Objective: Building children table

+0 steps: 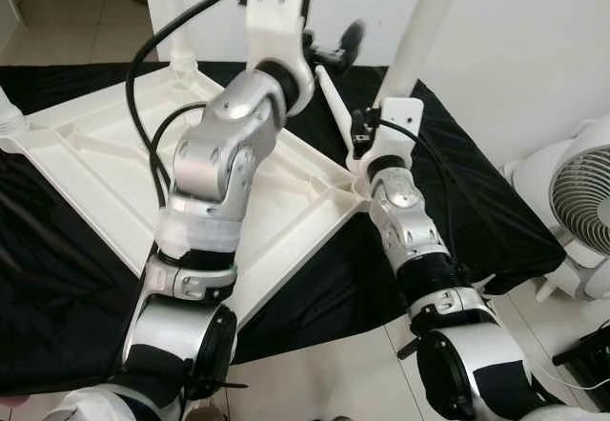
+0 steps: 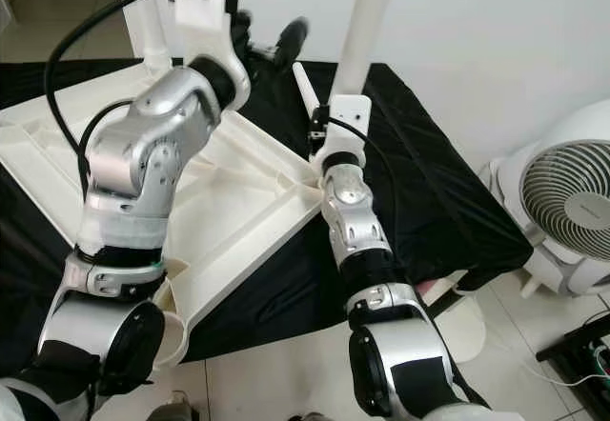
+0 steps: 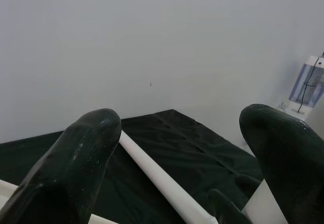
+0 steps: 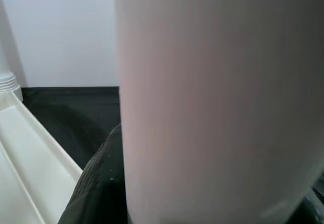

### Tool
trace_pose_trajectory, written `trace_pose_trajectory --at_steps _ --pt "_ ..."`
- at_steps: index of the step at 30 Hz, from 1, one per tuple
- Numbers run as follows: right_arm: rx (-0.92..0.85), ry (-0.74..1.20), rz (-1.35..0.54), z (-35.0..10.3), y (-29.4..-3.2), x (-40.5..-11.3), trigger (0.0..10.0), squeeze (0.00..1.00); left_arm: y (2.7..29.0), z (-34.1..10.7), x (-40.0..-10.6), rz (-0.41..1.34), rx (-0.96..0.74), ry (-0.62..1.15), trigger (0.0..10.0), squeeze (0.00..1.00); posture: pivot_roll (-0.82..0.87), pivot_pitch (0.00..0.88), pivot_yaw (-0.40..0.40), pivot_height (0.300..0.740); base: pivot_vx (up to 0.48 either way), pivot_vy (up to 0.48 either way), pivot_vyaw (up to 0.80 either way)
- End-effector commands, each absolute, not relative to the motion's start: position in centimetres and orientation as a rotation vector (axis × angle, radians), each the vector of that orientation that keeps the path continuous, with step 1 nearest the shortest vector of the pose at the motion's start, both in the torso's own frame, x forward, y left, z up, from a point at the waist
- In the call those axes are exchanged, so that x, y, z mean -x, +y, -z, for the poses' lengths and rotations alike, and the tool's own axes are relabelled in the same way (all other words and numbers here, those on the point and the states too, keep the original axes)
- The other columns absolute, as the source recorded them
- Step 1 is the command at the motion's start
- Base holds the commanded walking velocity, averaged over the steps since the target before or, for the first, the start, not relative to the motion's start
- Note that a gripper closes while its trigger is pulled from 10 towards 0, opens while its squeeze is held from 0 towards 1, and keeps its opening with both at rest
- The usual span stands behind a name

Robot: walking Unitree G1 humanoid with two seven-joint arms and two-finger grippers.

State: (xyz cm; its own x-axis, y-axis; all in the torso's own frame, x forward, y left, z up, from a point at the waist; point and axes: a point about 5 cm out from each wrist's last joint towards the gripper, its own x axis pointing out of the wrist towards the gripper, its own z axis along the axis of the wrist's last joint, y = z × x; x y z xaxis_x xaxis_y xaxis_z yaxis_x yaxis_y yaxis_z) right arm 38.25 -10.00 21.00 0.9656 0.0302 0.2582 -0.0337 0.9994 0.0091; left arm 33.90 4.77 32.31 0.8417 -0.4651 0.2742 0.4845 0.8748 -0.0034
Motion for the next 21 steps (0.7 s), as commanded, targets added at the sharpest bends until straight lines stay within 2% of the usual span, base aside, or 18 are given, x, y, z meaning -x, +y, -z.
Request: trace_pose_trajectory --at_steps 1,8,13,21 --pt "0.01 -0.268 -0.028 -21.0 -11.1 -38.2 10.0 0.0 4.9 -30.5 -34.1 0.46 0.031 -0.237 10.0 0.0 0.13 0.01 -0.084 0.74 0.0 0.0 0.0" --pt "0.038 -0.27 -0.012 -20.8 -12.2 -38.2 10.0 0.0 5.2 -28.4 -34.0 0.445 -0.044 -0.206 10.0 0.0 0.13 0.013 -0.085 0.74 0.0 0.0 0.0" --pt "0.074 -0.263 0.009 -20.6 -13.8 -38.4 10.0 0.0 5.4 -25.3 -33.5 0.452 -0.132 -0.158 10.0 0.0 0.13 0.023 -0.083 0.74 0.0 0.0 0.0" --pt "0.11 -0.223 0.002 -19.6 -15.1 -38.3 10.0 0.0 5.4 -22.2 -32.2 0.527 -0.245 -0.111 10.0 0.0 0.12 0.04 -0.081 0.74 0.0 0.0 0.0"
